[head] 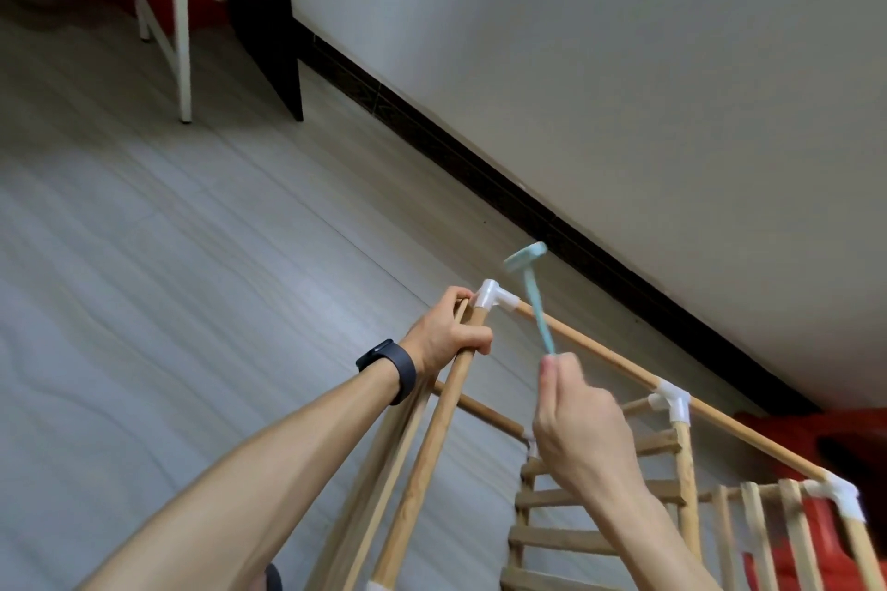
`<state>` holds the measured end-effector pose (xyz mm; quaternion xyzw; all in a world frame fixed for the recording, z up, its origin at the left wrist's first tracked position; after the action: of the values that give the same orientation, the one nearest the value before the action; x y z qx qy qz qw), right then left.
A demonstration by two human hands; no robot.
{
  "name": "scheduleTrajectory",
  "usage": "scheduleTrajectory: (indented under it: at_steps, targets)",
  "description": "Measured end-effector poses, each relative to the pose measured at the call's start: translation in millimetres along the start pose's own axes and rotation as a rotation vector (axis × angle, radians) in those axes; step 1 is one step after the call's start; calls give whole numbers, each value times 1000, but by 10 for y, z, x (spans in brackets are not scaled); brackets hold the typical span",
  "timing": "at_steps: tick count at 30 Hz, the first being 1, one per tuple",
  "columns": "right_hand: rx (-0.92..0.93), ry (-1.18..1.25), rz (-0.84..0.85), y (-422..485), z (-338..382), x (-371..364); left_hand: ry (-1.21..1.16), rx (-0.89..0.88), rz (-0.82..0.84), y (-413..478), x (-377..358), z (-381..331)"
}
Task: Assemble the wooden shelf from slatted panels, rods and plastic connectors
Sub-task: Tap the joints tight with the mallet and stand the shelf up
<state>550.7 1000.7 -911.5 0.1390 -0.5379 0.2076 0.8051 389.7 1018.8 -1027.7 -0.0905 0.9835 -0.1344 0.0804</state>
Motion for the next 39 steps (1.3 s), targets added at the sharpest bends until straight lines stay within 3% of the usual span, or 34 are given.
scheduleTrajectory:
  at_steps: [2,4,7,14,17,21,25,28,31,36,39]
  targets:
    - [-50,-72,94,7,-104,-24,-4,-7,-13,7,-7,13]
    - [-36,13,-45,-22,-187,206,16,-13,-26,29,1,17]
    - [15,-106,-144,-212,-354,420,34,-10,-56,142,23,-17]
    - [-250,-19,-107,-1058,-642,396,97,23,-31,349,-172,-236]
    - [-278,-148,-153,-1539,-623,147,357,10,-13,224,-187,-353]
    - [-180,-206,-221,-1799,-608,-11,816,-308,-80,-391,-134,-590]
    - [-43,-169,-330,-1614,-611,88,1171,-594,93,-1350,-180,-416]
    - [-80,-151,-358,-1425,-741,77,1435,-661,180,-1678,-218,-144]
    - [-82,-168,-342,-1245,-848,117,1602,-669,118,-1553,-323,-24]
    - [-134,-181,-264,-1093,-1153,265,1515,-748,110,-1244,-559,54]
    - [-125,-12,-271,-1075,-1292,341,1345,-755,38,-1179,-668,48]
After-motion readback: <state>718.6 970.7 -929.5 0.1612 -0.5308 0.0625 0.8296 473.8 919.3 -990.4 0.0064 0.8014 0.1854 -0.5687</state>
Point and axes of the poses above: each hand's wrist, its own y-axis towards the middle knuckle, its own x-axis out of the back of the hand, z = x × y, the point moved 7 cm from there along y, towards the middle knuckle, and after that the axes turned 1 degree about x, right-handed, at the moved point
